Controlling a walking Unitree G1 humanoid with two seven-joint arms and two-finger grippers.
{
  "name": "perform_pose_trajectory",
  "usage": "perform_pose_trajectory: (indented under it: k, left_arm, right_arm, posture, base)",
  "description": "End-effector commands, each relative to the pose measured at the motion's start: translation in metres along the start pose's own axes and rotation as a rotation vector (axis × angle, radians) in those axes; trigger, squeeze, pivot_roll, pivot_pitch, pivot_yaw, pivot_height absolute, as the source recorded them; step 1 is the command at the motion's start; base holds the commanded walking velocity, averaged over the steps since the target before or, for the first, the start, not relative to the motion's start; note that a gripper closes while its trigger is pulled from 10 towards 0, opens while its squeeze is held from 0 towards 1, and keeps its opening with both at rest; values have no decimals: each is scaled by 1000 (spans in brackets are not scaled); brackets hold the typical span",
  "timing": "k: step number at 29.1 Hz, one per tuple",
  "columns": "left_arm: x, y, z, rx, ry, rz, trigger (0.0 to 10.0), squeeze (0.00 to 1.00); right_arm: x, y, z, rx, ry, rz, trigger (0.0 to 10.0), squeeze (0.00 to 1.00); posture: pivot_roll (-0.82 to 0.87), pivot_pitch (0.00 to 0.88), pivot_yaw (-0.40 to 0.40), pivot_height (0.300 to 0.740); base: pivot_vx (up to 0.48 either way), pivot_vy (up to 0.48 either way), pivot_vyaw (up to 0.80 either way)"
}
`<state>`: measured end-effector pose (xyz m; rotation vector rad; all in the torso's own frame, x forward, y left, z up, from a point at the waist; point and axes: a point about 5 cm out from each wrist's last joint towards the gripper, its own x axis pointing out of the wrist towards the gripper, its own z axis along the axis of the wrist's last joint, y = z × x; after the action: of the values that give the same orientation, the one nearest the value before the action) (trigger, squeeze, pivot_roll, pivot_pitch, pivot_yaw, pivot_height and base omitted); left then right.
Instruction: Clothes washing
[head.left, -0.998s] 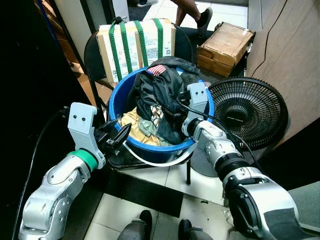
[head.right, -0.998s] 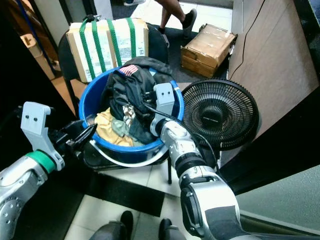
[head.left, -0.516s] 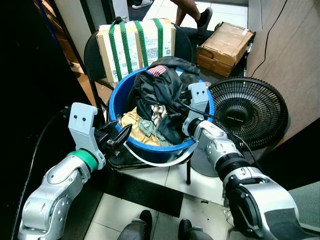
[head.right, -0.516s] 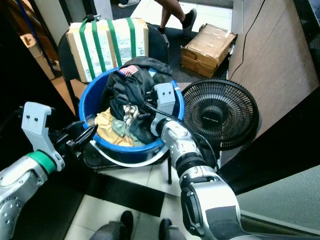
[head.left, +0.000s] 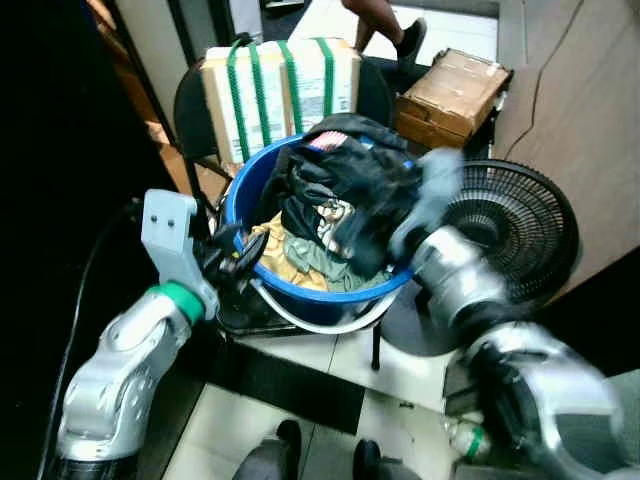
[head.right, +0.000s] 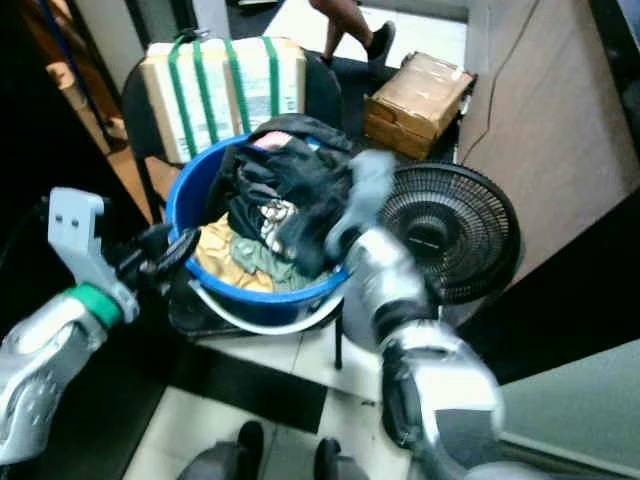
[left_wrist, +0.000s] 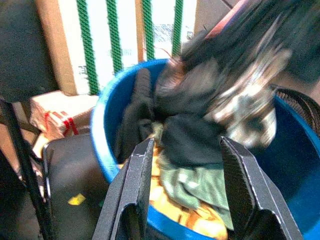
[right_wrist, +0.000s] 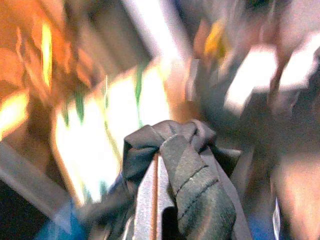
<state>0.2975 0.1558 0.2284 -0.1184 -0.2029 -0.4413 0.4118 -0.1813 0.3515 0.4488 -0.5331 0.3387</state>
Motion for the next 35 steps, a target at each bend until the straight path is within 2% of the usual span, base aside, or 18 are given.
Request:
perform_pose_trajectory:
  k: [1,2,3,4,5,7,9,13,14,16,18,19,22,26,28,29,32,35]
  left_arm:
    - [1,5,-2,1,-15,34,10000,0]
    - [1,5,-2,1,-15,34,10000,0]
    - [2,6,-1,-3,-29,42,10000,0]
    - [3,6,-2,-4,-38,46,10000,0]
    - [3,6,-2,-4,-38,46,10000,0]
    - [5,4,-2,-8,-53,47,10000,0]
    - [8,2,-4,-12,-59,44,10000,0]
    - [10,0,-7,-15,-65,42,10000,0]
    - [10,-1,-8,-16,-64,36,10000,0]
    - [10,-1,-8,-16,-64,36,10000,0]
    - [10,-4,-11,-11,-59,25,10000,0]
    - [10,-4,-11,-11,-59,25,10000,0]
    - [10,-6,-14,-8,-57,21,10000,0]
    - [11,-7,-15,-6,-55,18,10000,0]
    - [11,-10,-18,3,-46,8,10000,0]
    - [11,-10,-18,3,-46,8,10000,0]
    - [11,-9,-23,13,-35,38,10000,0]
    - [11,-6,-24,16,-32,63,10000,0]
  right_arm:
    - [10,-1,65,82,-264,-27,0,0]
    - [10,-1,65,82,-264,-27,0,0]
    - [12,-1,104,111,-391,-20,0,0]
    - [11,-1,130,124,-470,-8,0,0]
    - [11,-1,130,124,-470,-8,0,0]
    - [7,-1,153,98,-529,20,0,0]
    - [5,-2,145,50,-501,25,0,0]
    - [2,-5,126,45,-450,28,0,0]
    - [1,-6,113,43,-417,29,0,0]
    - [1,-6,113,43,-417,29,0,0]
    - [-6,-9,80,48,-336,18,0,0]
    - [-6,-9,80,48,-336,18,0,0]
    - [-17,-13,44,65,-258,-18,0,0]
    - [-21,-15,36,68,-235,-34,0,0]
    - [-31,-18,9,49,-152,-49,0,0]
    - [-31,-18,9,49,-152,-49,0,0]
    - [-53,-12,-46,-55,83,-15,0,0]
    - [-62,-8,-63,-69,155,11,0,0]
  posture:
    - [74,80,32,740]
    - [74,80,32,740]
    - [66,63,22,740]
    - [66,63,22,740]
    - [66,63,22,740]
    - [60,44,13,740]
    - [56,35,11,740]
    - [54,29,11,740]
    - [60,20,6,740]
    - [60,20,6,740]
    - [67,15,1,740]
    - [67,15,1,740]
    - [69,16,-2,740]
    - [69,17,-7,740]
    - [66,21,-9,740]
    - [66,21,-9,740]
    - [59,28,-14,740]
    - [58,28,-16,740]
  base:
    - [0,0,0]
    - [0,0,0]
    - [0,0,0]
    - [0,0,0]
    - [0,0,0]
    - [0,0,0]
    - [0,0,0]
    - [0,0,0]
    - [0,0,0]
    - [0,0,0]
    - [0,0,0]
    - [0,0,0]
    - [0,0,0]
    - [0,0,0]
    - [0,0,0]
    - [0,0,0]
    - [0,0,0]
    - [0,0,0]
